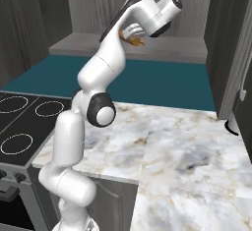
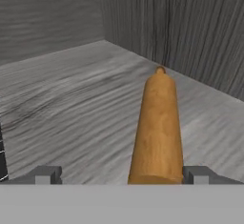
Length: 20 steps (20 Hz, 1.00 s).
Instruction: Open the cabinet, retrieve the rolling pin, and place it next to the meat on the cutting board to prepare for tenderizing.
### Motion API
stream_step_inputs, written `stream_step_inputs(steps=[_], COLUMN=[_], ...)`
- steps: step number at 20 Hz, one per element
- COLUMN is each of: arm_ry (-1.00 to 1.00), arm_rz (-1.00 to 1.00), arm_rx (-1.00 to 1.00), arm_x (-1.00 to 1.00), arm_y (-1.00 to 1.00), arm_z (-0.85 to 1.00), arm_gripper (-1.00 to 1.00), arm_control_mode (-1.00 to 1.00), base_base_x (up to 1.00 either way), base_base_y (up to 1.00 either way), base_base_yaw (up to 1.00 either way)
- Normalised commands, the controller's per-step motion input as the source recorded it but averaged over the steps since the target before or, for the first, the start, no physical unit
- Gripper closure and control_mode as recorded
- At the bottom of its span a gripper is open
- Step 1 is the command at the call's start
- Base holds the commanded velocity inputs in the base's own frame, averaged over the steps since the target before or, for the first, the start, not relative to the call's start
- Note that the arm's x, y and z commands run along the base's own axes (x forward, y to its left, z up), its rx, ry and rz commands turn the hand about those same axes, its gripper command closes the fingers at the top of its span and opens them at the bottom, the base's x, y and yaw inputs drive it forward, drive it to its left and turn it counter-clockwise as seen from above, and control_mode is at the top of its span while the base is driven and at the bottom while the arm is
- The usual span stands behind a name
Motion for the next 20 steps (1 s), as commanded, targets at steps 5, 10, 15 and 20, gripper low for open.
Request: stream_step_inputs(steps=[5,10,15,20], arm_ry=[0.0,0.0,0.01,0.0], arm_rz=[0.0,0.0,0.0,0.01], arm_rx=[0.0,0.0,0.0,0.0], arm_x=[0.23,0.25,0.27,0.09], arm_y=[0.0,0.0,0.0,0.0], arm_z=[-0.02,-0.02,-0.05,-0.14], arm_gripper=[-1.0,-1.0,-1.0,-1.0], arm_control_mode=[-1.0,-1.0,-1.0,-1.0], base_base_x=[0.0,0.0,0.0,0.0], base_base_y=[0.0,0.0,0.0,0.0], base_base_yaw=[0.0,0.0,0.0,0.0])
